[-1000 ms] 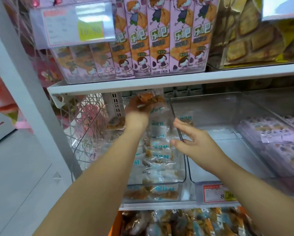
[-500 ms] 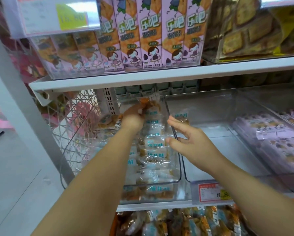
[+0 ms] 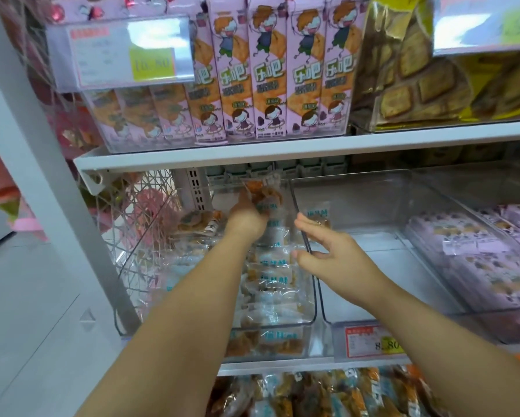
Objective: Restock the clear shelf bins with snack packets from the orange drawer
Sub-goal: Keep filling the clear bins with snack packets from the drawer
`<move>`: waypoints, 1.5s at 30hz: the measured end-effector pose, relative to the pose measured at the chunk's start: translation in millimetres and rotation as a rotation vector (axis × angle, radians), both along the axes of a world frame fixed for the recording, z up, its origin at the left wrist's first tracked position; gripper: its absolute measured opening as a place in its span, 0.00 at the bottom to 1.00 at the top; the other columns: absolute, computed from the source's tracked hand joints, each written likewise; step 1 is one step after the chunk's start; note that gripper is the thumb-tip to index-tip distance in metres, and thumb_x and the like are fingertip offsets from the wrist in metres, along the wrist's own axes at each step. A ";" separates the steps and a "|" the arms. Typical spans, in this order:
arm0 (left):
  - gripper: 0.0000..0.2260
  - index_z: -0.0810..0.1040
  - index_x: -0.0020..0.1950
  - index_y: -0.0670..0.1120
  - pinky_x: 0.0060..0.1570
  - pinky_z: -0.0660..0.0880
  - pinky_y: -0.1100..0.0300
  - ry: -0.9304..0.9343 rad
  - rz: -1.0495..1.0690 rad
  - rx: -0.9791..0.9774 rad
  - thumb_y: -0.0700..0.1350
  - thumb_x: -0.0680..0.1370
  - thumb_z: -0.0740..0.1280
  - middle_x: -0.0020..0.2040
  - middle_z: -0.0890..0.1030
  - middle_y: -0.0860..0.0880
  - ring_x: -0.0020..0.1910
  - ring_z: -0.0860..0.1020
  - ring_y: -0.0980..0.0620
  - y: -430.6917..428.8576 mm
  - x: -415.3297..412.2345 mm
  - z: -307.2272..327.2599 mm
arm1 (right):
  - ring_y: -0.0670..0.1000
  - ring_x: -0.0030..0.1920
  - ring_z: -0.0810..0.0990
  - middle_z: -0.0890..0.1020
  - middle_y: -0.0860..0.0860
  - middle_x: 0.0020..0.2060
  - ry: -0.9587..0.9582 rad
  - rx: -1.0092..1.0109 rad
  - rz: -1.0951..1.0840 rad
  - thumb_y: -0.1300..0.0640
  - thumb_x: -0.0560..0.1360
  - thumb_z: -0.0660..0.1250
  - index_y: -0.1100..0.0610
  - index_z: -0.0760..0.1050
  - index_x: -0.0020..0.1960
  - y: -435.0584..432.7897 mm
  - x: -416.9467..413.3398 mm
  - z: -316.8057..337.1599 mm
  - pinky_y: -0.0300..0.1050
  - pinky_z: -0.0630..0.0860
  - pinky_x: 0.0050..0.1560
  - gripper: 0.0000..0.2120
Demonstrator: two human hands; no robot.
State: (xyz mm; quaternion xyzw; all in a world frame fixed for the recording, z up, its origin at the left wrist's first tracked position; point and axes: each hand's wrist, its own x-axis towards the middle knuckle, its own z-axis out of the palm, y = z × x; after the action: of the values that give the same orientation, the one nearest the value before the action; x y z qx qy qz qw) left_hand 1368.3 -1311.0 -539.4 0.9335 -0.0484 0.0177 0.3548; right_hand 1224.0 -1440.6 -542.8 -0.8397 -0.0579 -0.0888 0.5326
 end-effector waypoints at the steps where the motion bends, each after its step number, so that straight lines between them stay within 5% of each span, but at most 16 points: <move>1: 0.24 0.59 0.73 0.46 0.44 0.71 0.55 -0.005 0.014 -0.022 0.46 0.80 0.63 0.59 0.77 0.43 0.53 0.78 0.42 -2.1 0.8 -1.6 | 0.31 0.66 0.60 0.62 0.37 0.72 0.001 0.007 0.001 0.59 0.76 0.66 0.51 0.64 0.73 -0.4 -0.1 -0.5 0.29 0.67 0.62 0.27; 7: 0.07 0.77 0.52 0.42 0.44 0.75 0.56 -0.223 0.015 -0.238 0.45 0.78 0.66 0.49 0.80 0.47 0.47 0.79 0.46 -1.4 -7.4 8.1 | 0.31 0.65 0.61 0.62 0.34 0.69 -0.001 0.021 0.009 0.59 0.76 0.66 0.50 0.64 0.73 -2.6 1.4 -4.8 0.21 0.66 0.55 0.28; 11: 0.08 0.78 0.55 0.44 0.31 0.66 0.74 -0.314 0.042 -0.329 0.40 0.77 0.64 0.47 0.79 0.51 0.44 0.77 0.51 14.2 -9.3 16.9 | 0.30 0.64 0.60 0.63 0.34 0.70 -0.002 0.046 0.012 0.59 0.76 0.66 0.49 0.64 0.73 -2.0 1.7 -5.9 0.19 0.65 0.53 0.27; 15: 0.14 0.74 0.61 0.46 0.45 0.75 0.63 -0.272 0.065 -0.603 0.37 0.76 0.66 0.47 0.78 0.54 0.45 0.77 0.52 29.0 -11.4 16.7 | 0.30 0.64 0.61 0.63 0.35 0.71 -0.004 0.040 0.014 0.59 0.76 0.66 0.49 0.64 0.73 -1.3 1.5 -5.8 0.17 0.64 0.52 0.27; 19: 0.16 0.74 0.63 0.48 0.37 0.75 0.65 -0.330 0.019 -0.377 0.38 0.75 0.67 0.52 0.80 0.50 0.43 0.79 0.52 29.0 -13.8 19.0 | 0.31 0.64 0.60 0.63 0.35 0.70 -0.002 0.040 0.012 0.59 0.76 0.66 0.49 0.64 0.73 -1.0 1.4 -5.3 0.17 0.65 0.52 0.27; 22: 0.16 0.75 0.64 0.48 0.30 0.72 0.70 -0.290 -0.091 -0.235 0.37 0.78 0.64 0.58 0.79 0.50 0.36 0.77 0.62 17.9 -8.7 21.0 | 0.31 0.65 0.61 0.63 0.35 0.70 -0.005 0.048 0.011 0.60 0.76 0.66 0.49 0.64 0.73 -0.4 1.5 -5.0 0.19 0.66 0.53 0.26; 24: 0.17 0.73 0.67 0.46 0.33 0.70 0.74 -0.261 -0.128 -0.194 0.37 0.78 0.65 0.64 0.74 0.48 0.43 0.77 0.63 9.6 -5.8 19.1 | 0.31 0.65 0.62 0.63 0.35 0.70 -0.005 0.050 0.009 0.59 0.76 0.66 0.49 0.64 0.73 -0.6 1.2 -5.5 0.21 0.66 0.55 0.27; 26: 0.23 0.69 0.69 0.46 0.44 0.66 0.75 -0.268 -0.049 -0.178 0.42 0.75 0.71 0.70 0.66 0.44 0.59 0.74 0.51 3.9 -3.0 13.2 | 0.30 0.65 0.62 0.63 0.35 0.70 -0.005 0.054 0.007 0.59 0.76 0.66 0.49 0.65 0.72 -0.4 1.2 -5.9 0.25 0.67 0.59 0.27; 29: 0.36 0.63 0.71 0.45 0.53 0.68 0.65 -0.207 0.146 -0.331 0.50 0.69 0.76 0.70 0.60 0.42 0.62 0.68 0.47 0.5 -5.3 5.7 | 0.31 0.65 0.62 0.63 0.35 0.70 -0.002 0.068 0.004 0.60 0.76 0.66 0.48 0.65 0.72 0.2 1.9 -5.2 0.32 0.68 0.65 0.27; 31: 0.37 0.62 0.72 0.45 0.54 0.67 0.67 -0.192 0.191 -0.472 0.48 0.69 0.77 0.70 0.58 0.42 0.64 0.66 0.48 -0.4 -8.1 2.7 | 0.30 0.65 0.63 0.63 0.35 0.70 -0.001 0.072 0.005 0.60 0.76 0.66 0.48 0.65 0.72 0.5 2.4 -4.9 0.33 0.67 0.65 0.27; 33: 0.35 0.62 0.72 0.45 0.53 0.71 0.68 -0.196 0.171 -0.534 0.44 0.70 0.76 0.70 0.62 0.44 0.63 0.70 0.49 -1.3 -10.2 0.7 | 0.30 0.65 0.63 0.63 0.34 0.70 -0.002 0.069 0.008 0.59 0.76 0.66 0.48 0.65 0.72 0.3 2.4 -5.3 0.31 0.68 0.64 0.27; 36: 0.30 0.62 0.72 0.45 0.39 0.75 0.71 -0.210 0.083 -0.655 0.36 0.74 0.72 0.58 0.74 0.51 0.49 0.77 0.57 -3.1 -6.7 1.5 | 0.30 0.65 0.63 0.63 0.34 0.70 -0.003 0.066 0.010 0.59 0.76 0.66 0.48 0.65 0.72 0.2 2.6 -6.3 0.26 0.68 0.60 0.26; 39: 0.25 0.63 0.72 0.48 0.46 0.78 0.59 -0.254 0.055 -0.513 0.37 0.77 0.66 0.52 0.75 0.54 0.47 0.75 0.56 -4.1 2.2 5.5 | 0.30 0.65 0.62 0.63 0.34 0.70 0.000 0.070 0.009 0.59 0.76 0.66 0.48 0.65 0.72 -0.4 3.2 -7.5 0.25 0.67 0.59 0.26; 42: 0.20 0.66 0.70 0.47 0.48 0.74 0.58 -0.295 0.082 -0.401 0.40 0.79 0.65 0.58 0.73 0.53 0.51 0.75 0.53 -4.1 11.1 3.1 | 0.30 0.65 0.62 0.64 0.33 0.69 0.000 0.079 0.011 0.59 0.76 0.66 0.48 0.65 0.72 -0.6 3.8 -8.2 0.22 0.66 0.57 0.26; 45: 0.08 0.70 0.55 0.45 0.45 0.73 0.58 -0.305 0.191 -0.401 0.40 0.78 0.66 0.52 0.76 0.47 0.49 0.78 0.48 -5.2 19.1 -3.9 | 0.29 0.65 0.61 0.63 0.33 0.69 -0.002 0.073 0.009 0.59 0.76 0.66 0.47 0.65 0.72 -0.7 4.3 -8.9 0.22 0.66 0.57 0.27</move>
State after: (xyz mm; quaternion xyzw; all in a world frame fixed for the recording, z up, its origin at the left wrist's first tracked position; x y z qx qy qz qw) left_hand 1387.4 -1316.2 -543.3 0.8314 -0.0083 0.2009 0.5181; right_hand 1228.3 -1441.3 -551.7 -0.8193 -0.0588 -0.0895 0.5632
